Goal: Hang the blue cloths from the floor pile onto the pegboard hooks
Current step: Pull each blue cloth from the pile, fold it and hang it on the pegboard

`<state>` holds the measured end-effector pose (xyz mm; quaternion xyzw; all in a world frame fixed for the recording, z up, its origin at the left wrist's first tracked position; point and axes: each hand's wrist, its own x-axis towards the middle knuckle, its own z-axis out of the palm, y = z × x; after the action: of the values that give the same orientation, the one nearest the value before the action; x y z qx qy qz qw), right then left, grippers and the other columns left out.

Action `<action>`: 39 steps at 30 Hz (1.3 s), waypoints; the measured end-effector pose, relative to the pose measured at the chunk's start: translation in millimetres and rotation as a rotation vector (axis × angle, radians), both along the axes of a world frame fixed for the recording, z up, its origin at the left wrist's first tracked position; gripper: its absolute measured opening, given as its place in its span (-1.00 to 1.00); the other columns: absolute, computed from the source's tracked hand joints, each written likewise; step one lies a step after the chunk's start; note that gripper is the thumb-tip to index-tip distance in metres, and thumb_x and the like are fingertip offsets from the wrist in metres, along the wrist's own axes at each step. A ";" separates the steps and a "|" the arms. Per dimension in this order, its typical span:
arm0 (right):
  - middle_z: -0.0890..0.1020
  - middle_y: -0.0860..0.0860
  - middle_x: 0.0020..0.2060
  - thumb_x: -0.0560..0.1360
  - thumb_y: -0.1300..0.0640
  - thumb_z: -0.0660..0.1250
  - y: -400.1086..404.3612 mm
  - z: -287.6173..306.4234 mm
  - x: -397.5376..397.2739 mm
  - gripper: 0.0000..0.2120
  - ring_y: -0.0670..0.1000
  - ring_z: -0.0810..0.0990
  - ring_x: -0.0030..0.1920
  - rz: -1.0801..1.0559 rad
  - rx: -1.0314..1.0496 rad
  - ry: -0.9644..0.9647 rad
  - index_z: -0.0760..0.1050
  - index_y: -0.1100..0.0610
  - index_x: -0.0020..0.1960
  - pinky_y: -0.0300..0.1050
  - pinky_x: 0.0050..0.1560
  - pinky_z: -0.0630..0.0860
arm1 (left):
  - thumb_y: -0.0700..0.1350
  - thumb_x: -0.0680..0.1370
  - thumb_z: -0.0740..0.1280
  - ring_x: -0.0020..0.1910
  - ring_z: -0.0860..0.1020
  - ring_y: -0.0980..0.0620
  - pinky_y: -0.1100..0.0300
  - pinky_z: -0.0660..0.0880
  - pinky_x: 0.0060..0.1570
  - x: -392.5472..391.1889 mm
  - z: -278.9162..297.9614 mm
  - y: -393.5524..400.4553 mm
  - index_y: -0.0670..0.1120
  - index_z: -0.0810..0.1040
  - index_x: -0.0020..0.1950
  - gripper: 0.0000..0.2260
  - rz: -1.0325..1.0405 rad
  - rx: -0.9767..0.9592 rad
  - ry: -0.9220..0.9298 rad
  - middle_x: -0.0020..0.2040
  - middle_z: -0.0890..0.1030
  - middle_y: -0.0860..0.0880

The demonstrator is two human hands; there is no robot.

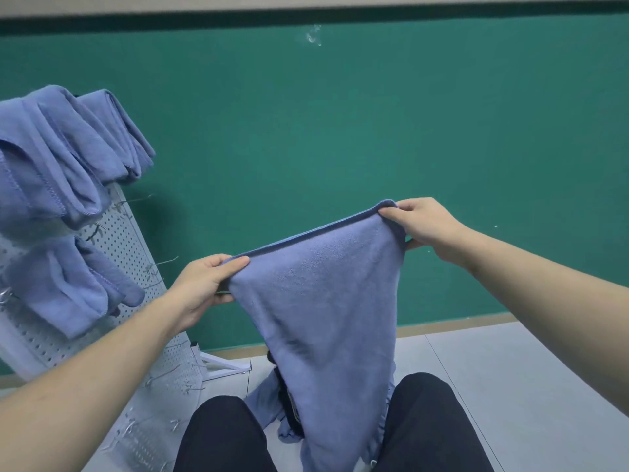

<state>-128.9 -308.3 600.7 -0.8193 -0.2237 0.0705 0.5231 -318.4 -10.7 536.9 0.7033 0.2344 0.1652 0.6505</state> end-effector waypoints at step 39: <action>0.71 0.08 -0.27 0.48 0.26 0.40 76.4 -97.8 -91.9 -0.96 0.06 0.68 -0.27 -0.028 0.248 0.176 0.61 0.15 -0.12 -0.04 -0.20 0.69 | -0.25 0.54 0.40 -0.26 0.60 0.19 0.36 0.50 -0.24 25.8 -35.4 -118.5 -0.10 0.70 0.00 -0.88 0.205 -0.140 -0.155 -0.15 0.72 0.04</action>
<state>-220.9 -232.0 502.9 -0.7421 -0.1724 0.1066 0.6389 -292.6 -129.2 501.5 0.6137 0.2649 0.2678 0.6939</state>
